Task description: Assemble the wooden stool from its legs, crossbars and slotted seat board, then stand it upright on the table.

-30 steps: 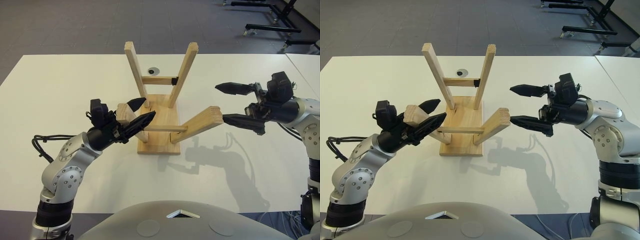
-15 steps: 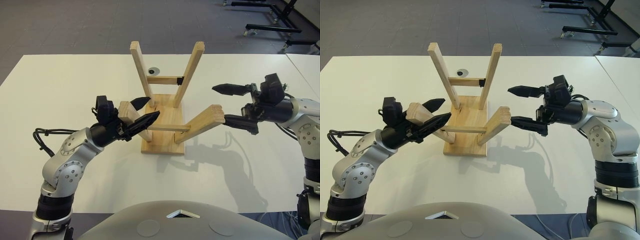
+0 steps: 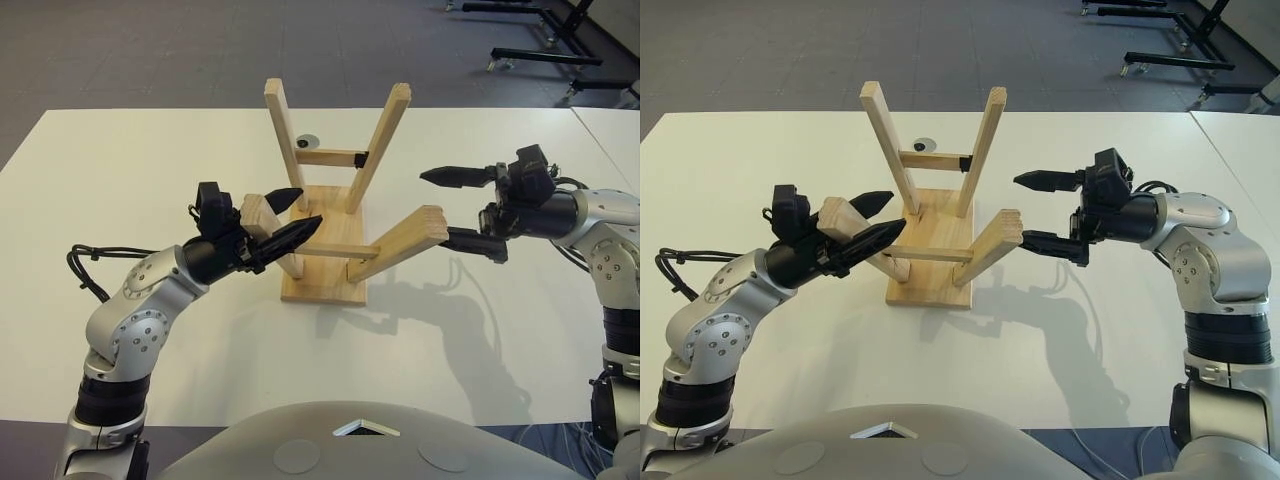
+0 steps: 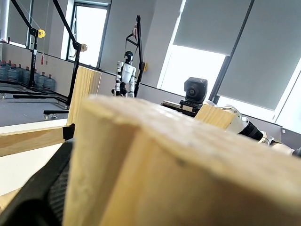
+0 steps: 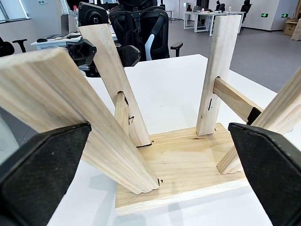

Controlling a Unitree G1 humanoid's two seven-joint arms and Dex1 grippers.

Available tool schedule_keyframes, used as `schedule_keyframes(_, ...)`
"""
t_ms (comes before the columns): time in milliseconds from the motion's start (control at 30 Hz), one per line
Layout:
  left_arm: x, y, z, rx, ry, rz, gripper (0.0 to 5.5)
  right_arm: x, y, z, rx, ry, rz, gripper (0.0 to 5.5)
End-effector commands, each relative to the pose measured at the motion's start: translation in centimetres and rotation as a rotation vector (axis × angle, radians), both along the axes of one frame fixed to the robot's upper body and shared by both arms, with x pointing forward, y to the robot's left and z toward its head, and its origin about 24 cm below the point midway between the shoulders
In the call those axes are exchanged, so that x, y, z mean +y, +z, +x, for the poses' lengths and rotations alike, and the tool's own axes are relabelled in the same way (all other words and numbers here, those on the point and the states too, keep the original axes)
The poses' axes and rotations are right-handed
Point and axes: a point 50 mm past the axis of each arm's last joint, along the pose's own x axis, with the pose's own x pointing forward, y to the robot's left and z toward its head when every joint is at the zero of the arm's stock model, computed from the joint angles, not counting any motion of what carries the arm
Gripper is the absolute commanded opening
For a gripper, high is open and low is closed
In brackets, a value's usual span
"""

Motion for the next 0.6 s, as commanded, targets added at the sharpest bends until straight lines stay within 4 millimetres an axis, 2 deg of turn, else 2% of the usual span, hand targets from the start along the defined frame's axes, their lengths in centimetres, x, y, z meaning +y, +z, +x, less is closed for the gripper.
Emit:
schedule_keyframes(33, -3.5, 0.7, -0.5, -0.036, -0.176, -0.088, 3.21, 3.0, 0.2, 0.2, -0.027, 0.145, 0.033, 5.37)
schedule_keyframes(167, -2.3, -0.7, -0.3, -0.016, -0.09, -0.08, 3.21, 1.7, 0.0, 0.6, -0.033, 0.094, -0.032, 5.37)
schedule_keyframes(333, -1.0, -1.9, -0.2, -0.009, -0.003, -0.046, 3.21, -2.0, 0.1, 1.3, -0.049, -0.048, -0.14, 5.37)
schedule_keyframes(467, -0.6, -1.9, 0.1, -0.028, 0.007, -0.018, 3.21, -3.0, 1.5, 1.8, -0.095, -0.079, -0.152, 5.37)
schedule_keyframes(600, -0.5, -2.0, 0.4, -0.035, 0.011, -0.007, 3.21, -3.2, 4.3, 2.6, -0.177, -0.121, -0.036, 5.37)
